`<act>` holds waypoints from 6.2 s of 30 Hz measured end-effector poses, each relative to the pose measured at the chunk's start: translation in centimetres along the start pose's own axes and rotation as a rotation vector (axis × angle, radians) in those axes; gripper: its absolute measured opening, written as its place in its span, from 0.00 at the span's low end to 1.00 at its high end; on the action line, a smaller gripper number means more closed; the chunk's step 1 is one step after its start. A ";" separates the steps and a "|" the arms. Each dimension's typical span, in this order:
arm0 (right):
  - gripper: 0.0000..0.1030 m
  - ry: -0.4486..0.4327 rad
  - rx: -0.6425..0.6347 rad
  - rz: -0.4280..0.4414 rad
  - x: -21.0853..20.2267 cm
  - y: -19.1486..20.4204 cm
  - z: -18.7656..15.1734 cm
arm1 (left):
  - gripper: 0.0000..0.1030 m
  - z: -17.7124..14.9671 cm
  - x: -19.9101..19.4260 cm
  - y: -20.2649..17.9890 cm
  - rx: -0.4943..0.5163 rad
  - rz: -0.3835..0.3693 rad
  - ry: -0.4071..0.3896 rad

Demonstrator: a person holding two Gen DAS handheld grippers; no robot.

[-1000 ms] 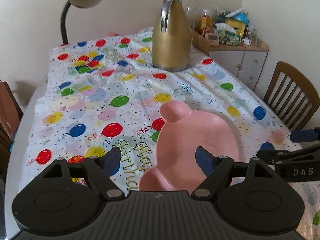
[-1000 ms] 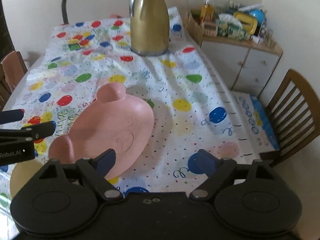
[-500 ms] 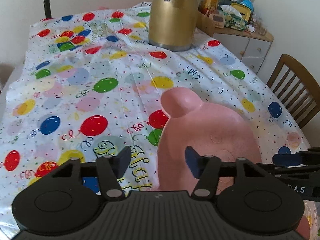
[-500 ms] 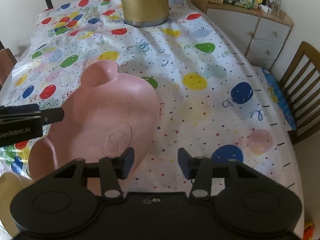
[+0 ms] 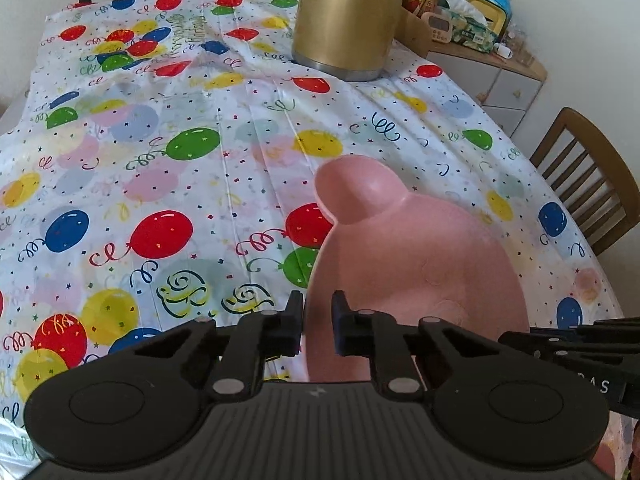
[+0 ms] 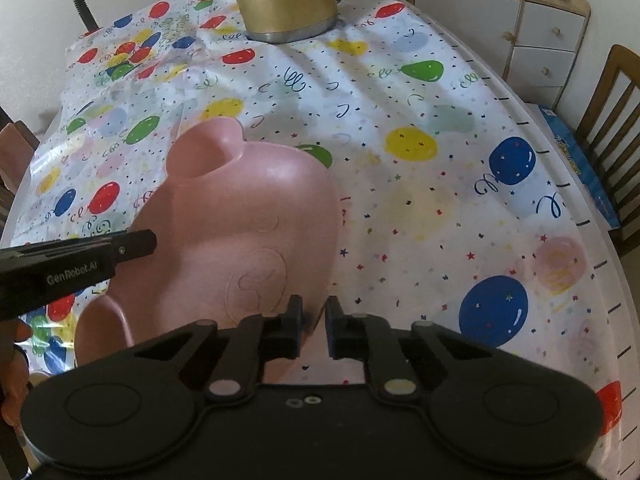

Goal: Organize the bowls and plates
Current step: 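Close both tools on the pink plate rim and lift it, then carry the pink eared plate with both tools toward the white plate stack, then lower the pink eared plate onto the white plates and open both tools, then move both tools to the rim of the pink bowl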

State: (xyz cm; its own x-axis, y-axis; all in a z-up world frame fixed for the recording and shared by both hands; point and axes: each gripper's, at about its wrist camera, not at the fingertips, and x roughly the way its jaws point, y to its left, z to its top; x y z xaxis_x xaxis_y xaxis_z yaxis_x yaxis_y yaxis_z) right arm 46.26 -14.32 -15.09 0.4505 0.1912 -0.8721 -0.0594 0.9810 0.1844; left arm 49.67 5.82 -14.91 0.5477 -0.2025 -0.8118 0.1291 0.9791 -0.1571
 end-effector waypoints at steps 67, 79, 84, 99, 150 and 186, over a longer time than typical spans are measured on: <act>0.08 -0.098 -0.027 0.105 -25.9 -10.6 -19.2 | 0.11 -17.0 -25.5 -19.8 0.048 0.030 -0.054; 0.08 -0.059 -0.039 0.135 -26.5 -12.0 -23.8 | 0.11 -22.3 -26.7 -21.1 0.019 0.041 -0.012; 0.08 -0.040 -0.041 0.133 -26.2 -12.6 -25.6 | 0.11 -24.2 -26.3 -21.6 0.004 0.036 0.005; 0.08 0.016 -0.047 0.134 -23.9 -13.6 -29.9 | 0.11 -29.0 -24.7 -21.6 -0.016 0.053 0.069; 0.35 -0.045 -0.118 0.223 -24.8 -11.3 -29.7 | 0.12 -31.0 -27.4 -20.9 -0.085 0.082 0.021; 0.81 -0.259 -0.196 0.234 -28.0 -4.5 -19.1 | 0.62 -20.6 -29.5 -15.1 -0.095 0.060 -0.191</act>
State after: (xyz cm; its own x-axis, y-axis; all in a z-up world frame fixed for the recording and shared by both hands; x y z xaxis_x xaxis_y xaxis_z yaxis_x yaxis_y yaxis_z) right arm 16.89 -23.44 -0.21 0.6127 0.4202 -0.6694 -0.3441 0.9043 0.2527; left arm 14.53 -2.60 -0.12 0.6995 -0.1353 -0.7017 0.0182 0.9850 -0.1718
